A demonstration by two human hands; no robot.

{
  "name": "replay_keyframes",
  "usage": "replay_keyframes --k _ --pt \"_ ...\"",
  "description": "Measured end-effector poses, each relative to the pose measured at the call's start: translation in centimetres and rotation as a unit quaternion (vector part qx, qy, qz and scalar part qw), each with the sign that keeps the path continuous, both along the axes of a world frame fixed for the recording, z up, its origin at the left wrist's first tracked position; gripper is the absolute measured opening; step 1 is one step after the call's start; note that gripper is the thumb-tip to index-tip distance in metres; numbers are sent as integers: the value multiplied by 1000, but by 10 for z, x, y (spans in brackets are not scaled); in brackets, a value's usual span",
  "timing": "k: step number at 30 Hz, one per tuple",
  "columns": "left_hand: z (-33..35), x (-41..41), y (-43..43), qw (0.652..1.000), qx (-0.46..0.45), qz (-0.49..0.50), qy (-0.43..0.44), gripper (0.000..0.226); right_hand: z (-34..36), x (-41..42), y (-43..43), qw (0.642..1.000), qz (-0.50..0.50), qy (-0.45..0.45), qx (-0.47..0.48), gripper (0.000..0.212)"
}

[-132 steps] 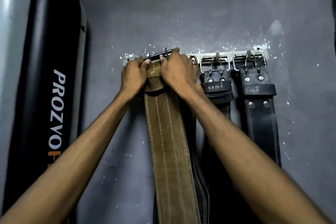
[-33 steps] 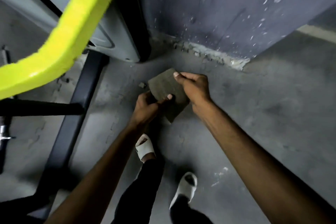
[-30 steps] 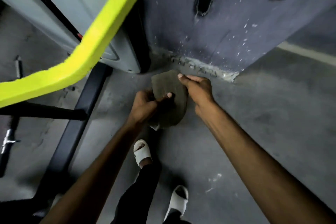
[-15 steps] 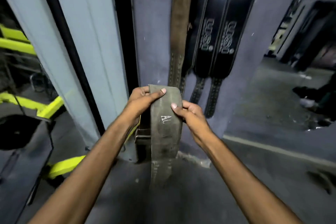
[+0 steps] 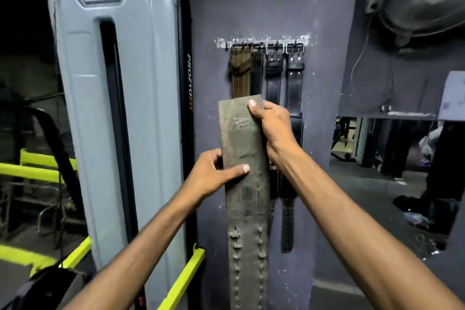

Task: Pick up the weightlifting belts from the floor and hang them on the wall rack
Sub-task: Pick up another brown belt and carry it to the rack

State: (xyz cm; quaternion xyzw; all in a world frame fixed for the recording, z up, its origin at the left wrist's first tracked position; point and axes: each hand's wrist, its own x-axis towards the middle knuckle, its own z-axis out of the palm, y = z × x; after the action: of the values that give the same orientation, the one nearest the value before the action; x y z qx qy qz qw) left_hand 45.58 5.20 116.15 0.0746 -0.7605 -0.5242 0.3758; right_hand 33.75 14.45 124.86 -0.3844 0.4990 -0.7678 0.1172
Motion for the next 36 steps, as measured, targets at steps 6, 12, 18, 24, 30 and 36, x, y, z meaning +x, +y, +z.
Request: replay_keyframes --k 6,12,18,24,30,36 --pt "-76 19 18 982 -52 -78 -165 41 62 16 23 997 -36 17 -62 17" --pt "7 38 26 990 -66 -104 -73 20 73 20 35 997 -14 17 -77 28" --pt "137 21 20 985 81 -115 103 42 67 26 41 995 11 73 -63 20" --pt "171 1 30 979 140 -61 135 25 45 14 67 987 19 148 -57 28" --pt "176 -2 37 972 127 -64 186 14 -103 2 92 942 35 290 166 25" --pt "169 1 38 979 87 -52 176 16 -137 -11 85 929 66 278 234 16"
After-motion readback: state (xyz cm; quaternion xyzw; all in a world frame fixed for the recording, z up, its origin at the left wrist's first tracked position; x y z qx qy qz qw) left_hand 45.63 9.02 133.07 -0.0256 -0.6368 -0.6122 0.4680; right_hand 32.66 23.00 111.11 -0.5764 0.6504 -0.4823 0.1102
